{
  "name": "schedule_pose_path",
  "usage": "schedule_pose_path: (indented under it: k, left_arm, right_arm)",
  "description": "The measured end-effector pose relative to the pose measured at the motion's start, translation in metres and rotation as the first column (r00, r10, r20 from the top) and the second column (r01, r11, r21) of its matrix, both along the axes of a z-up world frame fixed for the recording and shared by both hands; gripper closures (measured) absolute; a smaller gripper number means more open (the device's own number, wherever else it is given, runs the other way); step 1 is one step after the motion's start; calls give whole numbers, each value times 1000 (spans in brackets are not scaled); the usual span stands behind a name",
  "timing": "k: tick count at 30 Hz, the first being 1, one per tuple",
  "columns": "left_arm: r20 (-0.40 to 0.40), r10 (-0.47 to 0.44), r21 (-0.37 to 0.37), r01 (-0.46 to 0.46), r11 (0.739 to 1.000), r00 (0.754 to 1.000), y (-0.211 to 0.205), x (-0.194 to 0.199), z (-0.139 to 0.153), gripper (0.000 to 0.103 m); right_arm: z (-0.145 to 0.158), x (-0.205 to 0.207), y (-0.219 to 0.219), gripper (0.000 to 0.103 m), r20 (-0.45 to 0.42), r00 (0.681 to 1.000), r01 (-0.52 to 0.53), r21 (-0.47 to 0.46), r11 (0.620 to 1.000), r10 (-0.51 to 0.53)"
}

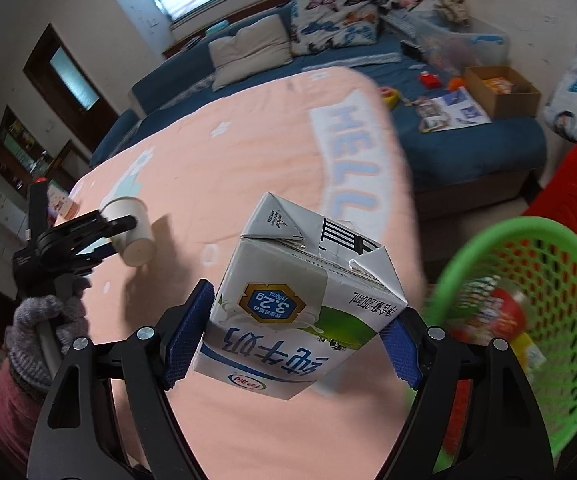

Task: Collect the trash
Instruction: 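Carry the carton with the right gripper to the basket while the left gripper carries the cup, then drop the carton with the right gripper while the left gripper drops the cup into the basket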

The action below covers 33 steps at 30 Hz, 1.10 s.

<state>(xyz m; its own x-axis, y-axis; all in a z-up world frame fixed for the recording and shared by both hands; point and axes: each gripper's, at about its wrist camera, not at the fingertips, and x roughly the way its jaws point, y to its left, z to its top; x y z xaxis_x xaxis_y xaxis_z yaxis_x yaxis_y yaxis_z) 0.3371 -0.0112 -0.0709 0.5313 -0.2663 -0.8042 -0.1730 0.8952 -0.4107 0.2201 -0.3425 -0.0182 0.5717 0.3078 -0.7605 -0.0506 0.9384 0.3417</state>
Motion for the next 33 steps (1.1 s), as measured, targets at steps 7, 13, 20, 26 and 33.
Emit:
schedule_pose_path:
  k: [7,13,20,26,33]
  left_arm:
    - [62,-176,-20,177,984,982,-65,-21,26,46]
    - [98,-317,-19,320,947,943,-128,-37,41,46]
    - [117,-470,-14,475,880,875,-194,-62,49,46]
    - [119,-571,1,575,818,812,-243,-83,51,46]
    - [117,-642,19,645,764,758,-281,-96,50,45]
  right_arm:
    - [-3,-29,-66,25,6,989,147,-47,988,-147]
    - [-15,-54,-115,25,-25,964,260,-102,960,-264]
    - [-39,-78,-141,24,-75,941,311,-185,932,-329]
    - [-50,-89,-151,23,-87,927,342,-212,916,-366]
    - [-51,-102,-157,19,-90,919,358,-210,910,-383]
